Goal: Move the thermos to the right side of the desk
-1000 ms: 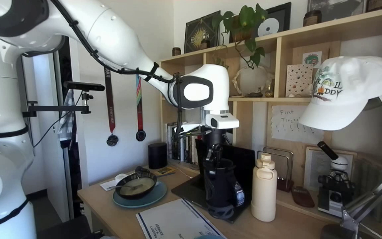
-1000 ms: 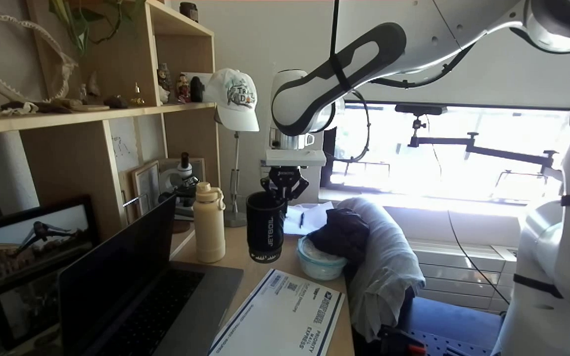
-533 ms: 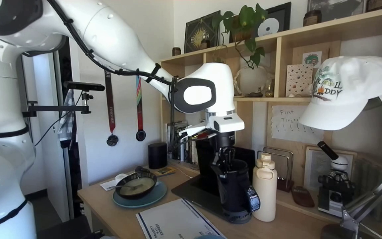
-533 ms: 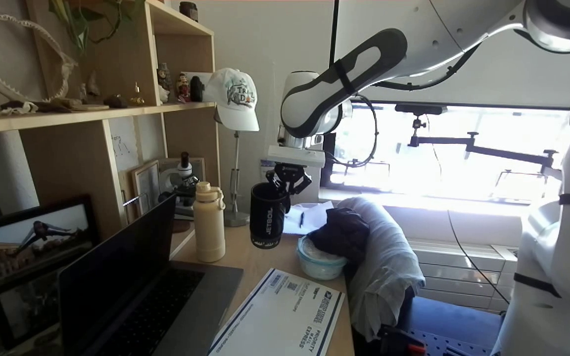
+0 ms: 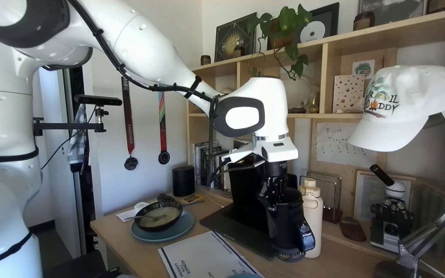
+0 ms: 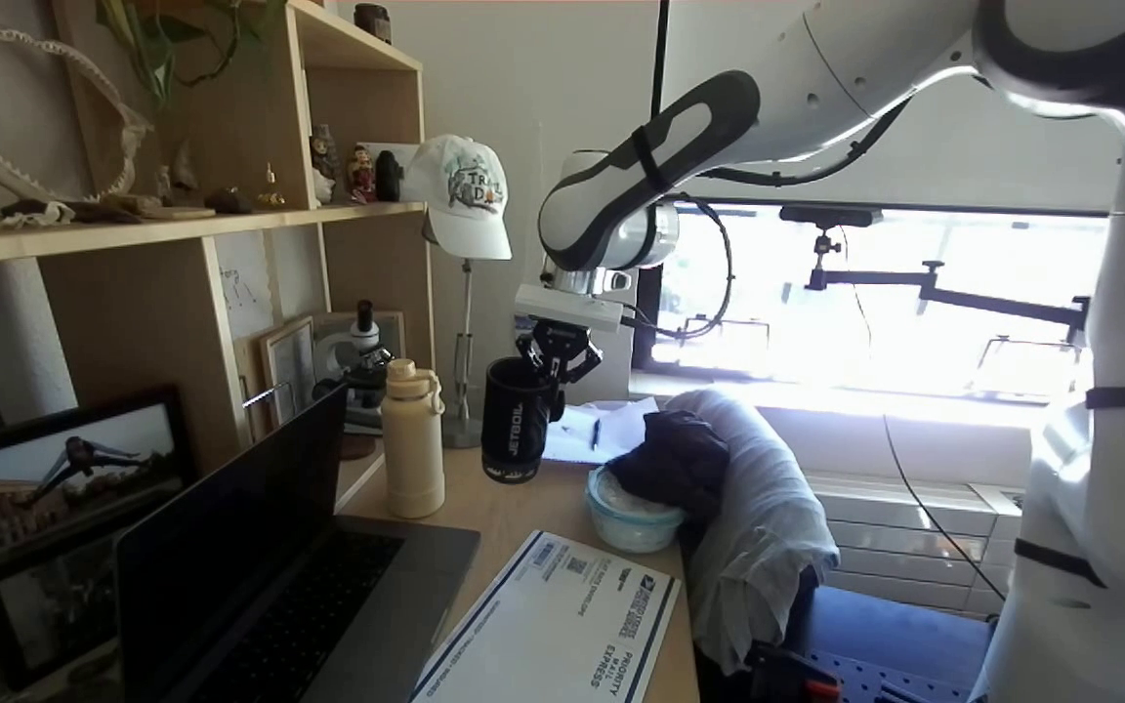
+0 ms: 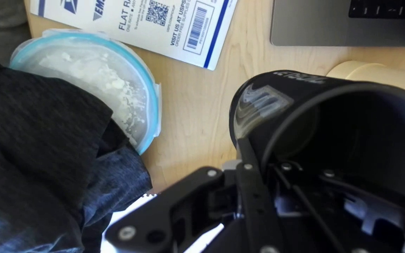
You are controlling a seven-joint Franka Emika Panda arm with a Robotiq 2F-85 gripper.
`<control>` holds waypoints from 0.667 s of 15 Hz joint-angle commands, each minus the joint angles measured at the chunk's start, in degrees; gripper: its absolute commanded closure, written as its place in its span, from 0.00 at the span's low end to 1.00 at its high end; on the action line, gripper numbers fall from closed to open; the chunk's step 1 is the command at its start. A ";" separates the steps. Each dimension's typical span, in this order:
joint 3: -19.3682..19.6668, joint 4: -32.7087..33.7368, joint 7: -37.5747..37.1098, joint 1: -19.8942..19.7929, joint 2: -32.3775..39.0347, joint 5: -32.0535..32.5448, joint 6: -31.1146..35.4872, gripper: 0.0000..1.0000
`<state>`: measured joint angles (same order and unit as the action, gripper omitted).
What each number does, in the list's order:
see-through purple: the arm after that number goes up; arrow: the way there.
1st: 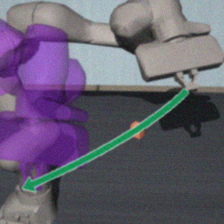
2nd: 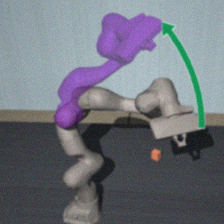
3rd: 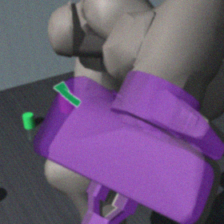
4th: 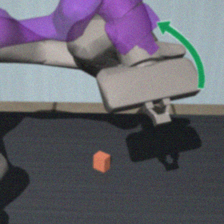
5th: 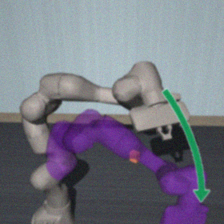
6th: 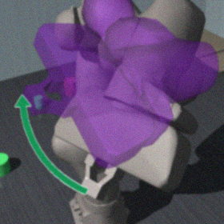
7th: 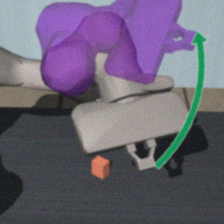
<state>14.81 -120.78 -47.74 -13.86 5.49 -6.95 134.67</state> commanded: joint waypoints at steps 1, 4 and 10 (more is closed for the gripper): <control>-0.01 5.71 -0.53 -0.20 5.16 -4.62 -1.62 0.96; 0.10 9.63 -0.74 -0.37 8.67 -7.23 -3.44 0.96; 0.03 15.32 -0.95 -1.92 14.48 -12.77 -9.80 0.96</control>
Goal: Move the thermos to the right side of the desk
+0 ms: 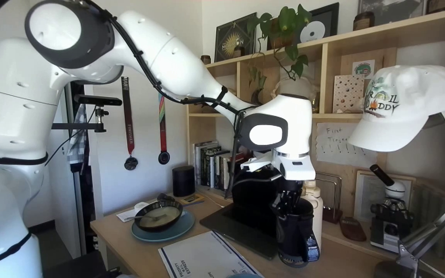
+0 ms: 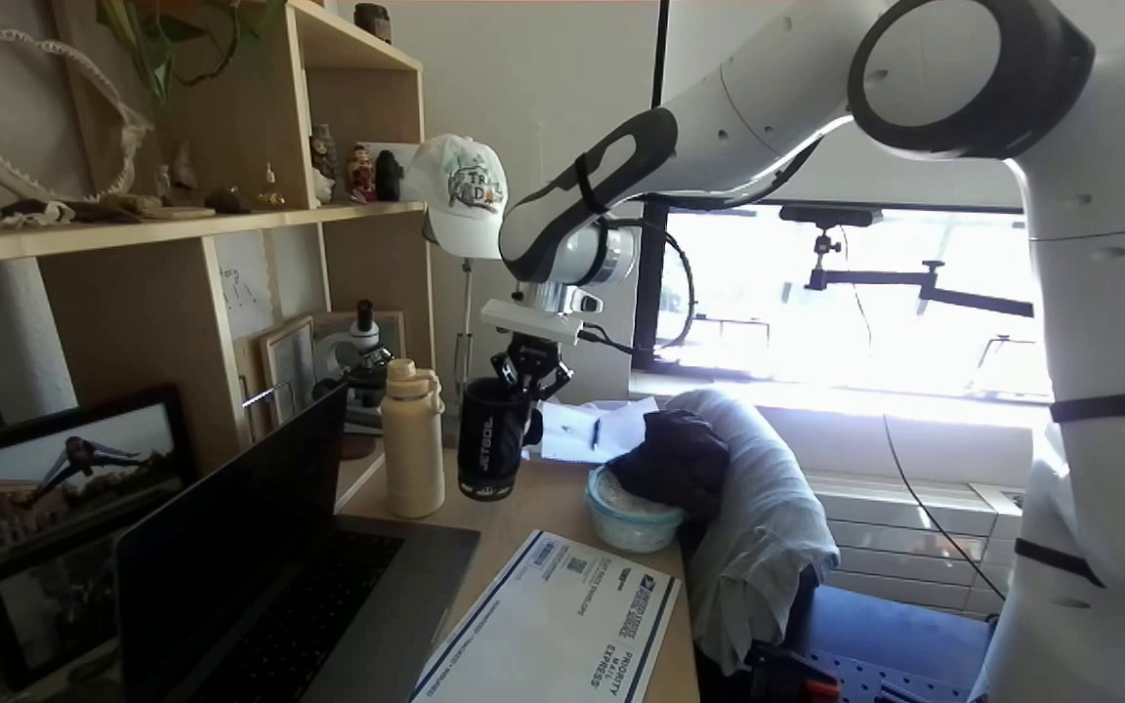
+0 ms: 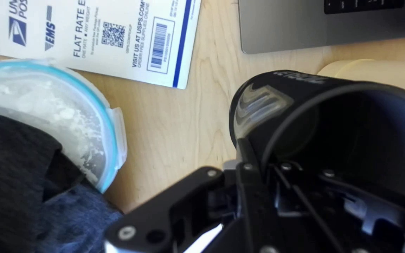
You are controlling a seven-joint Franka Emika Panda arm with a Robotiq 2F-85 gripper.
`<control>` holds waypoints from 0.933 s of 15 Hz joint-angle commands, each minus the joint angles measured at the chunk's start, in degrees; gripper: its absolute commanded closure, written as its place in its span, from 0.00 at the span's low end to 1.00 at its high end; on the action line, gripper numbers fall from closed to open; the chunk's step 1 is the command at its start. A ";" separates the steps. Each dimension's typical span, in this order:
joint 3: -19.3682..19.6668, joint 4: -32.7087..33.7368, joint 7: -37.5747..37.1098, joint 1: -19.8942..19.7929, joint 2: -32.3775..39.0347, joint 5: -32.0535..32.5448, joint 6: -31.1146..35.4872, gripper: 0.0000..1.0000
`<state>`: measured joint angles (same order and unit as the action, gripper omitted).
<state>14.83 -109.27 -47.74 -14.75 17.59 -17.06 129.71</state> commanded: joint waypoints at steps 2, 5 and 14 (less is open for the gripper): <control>0.11 5.03 -1.15 -1.44 3.71 -3.36 -7.52 0.96; 0.58 6.02 -1.85 -1.37 5.06 -2.30 -9.35 0.96; 1.55 7.33 -6.90 0.89 6.11 5.63 -11.09 0.68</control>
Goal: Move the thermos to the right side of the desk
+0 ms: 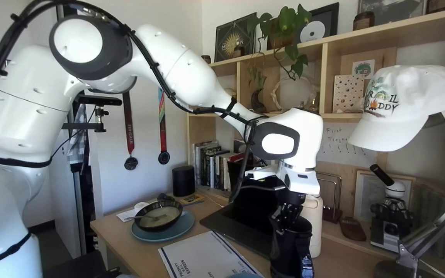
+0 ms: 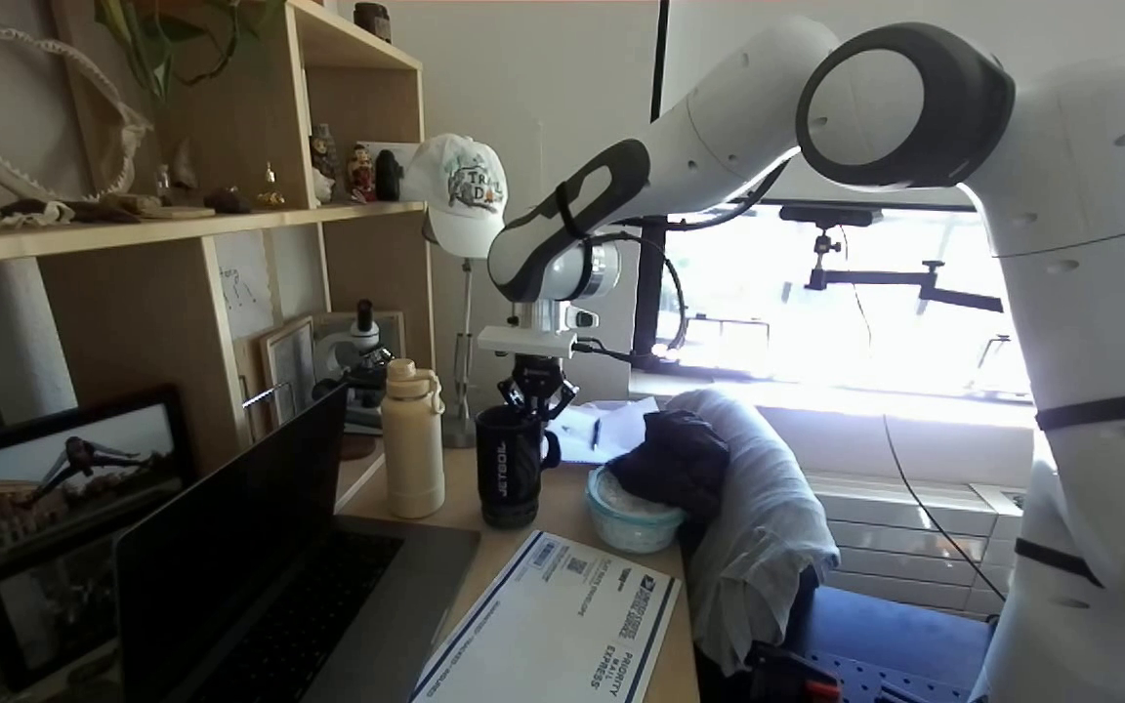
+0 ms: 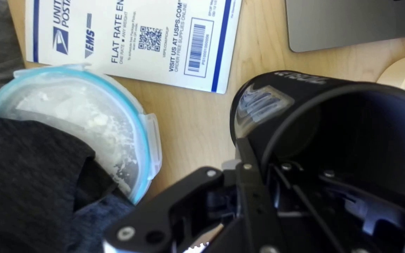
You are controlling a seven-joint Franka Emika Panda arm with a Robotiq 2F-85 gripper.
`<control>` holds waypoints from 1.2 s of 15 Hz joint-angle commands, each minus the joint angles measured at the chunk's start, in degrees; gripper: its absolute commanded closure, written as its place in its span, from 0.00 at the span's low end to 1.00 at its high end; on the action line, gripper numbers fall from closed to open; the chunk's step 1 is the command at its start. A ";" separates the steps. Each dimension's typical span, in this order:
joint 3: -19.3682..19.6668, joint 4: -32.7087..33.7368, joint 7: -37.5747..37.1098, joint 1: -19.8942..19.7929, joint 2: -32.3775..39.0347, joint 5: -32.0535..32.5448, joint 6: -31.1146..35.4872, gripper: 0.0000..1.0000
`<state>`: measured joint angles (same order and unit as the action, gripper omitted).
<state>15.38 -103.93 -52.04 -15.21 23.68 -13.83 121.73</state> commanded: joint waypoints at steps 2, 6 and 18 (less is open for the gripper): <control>0.78 2.19 -2.91 1.53 -0.16 3.11 -3.72 0.54; 0.78 2.94 -3.31 2.21 -1.01 4.51 -5.19 0.24; -5.30 15.00 7.37 9.07 -8.17 11.45 -27.00 0.00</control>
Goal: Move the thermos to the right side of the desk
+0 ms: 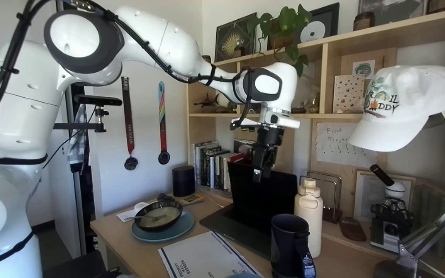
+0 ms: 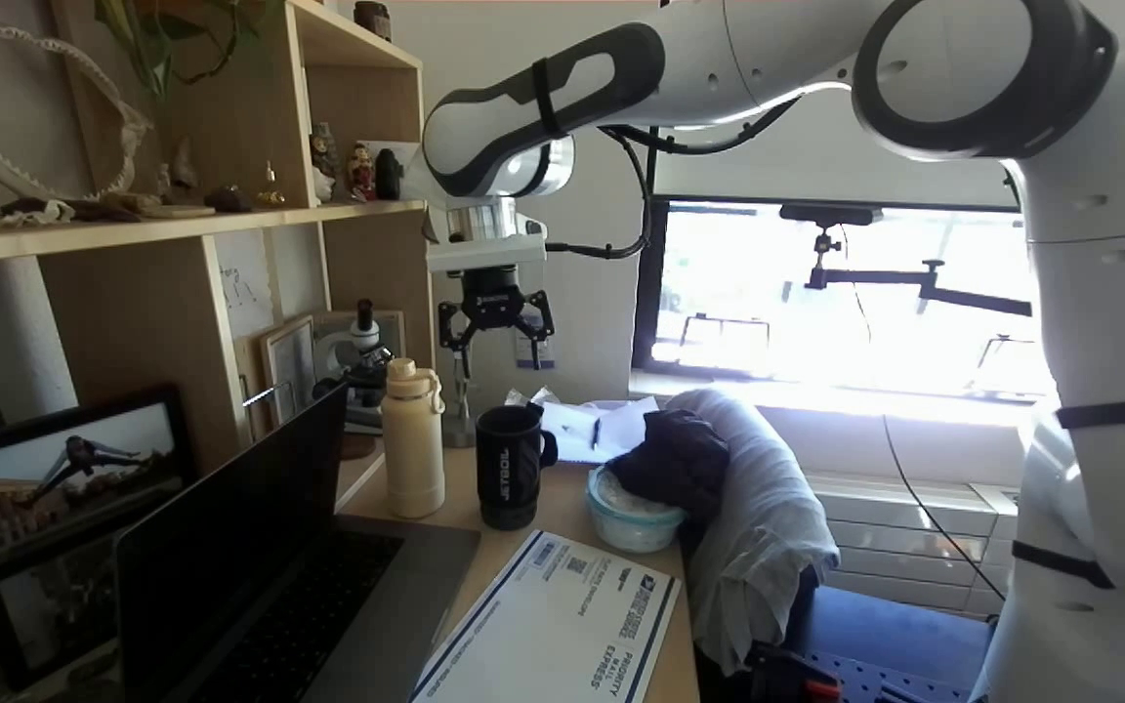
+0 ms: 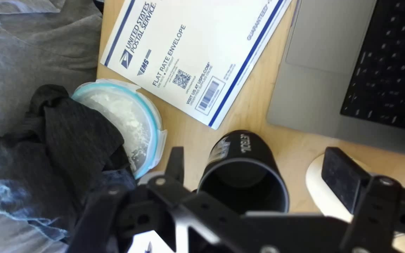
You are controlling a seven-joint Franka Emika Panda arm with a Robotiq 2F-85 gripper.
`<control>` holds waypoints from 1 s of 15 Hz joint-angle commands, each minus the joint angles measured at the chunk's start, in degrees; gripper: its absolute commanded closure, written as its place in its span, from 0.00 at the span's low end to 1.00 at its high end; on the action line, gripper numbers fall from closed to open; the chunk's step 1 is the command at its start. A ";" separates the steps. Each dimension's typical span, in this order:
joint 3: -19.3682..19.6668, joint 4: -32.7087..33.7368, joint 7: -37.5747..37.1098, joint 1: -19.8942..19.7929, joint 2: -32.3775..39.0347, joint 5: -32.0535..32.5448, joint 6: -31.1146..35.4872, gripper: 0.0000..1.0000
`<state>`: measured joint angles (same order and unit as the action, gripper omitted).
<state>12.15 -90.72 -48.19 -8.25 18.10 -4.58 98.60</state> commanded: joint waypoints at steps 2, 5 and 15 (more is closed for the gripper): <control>-3.87 2.84 5.97 4.21 -4.15 3.72 -5.45 0.00; -6.29 3.95 8.11 7.26 -6.26 6.95 -7.55 0.00; -9.56 4.29 6.51 10.80 -8.55 11.39 -7.73 0.00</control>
<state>3.01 -86.73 -41.68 2.92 9.45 6.76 91.13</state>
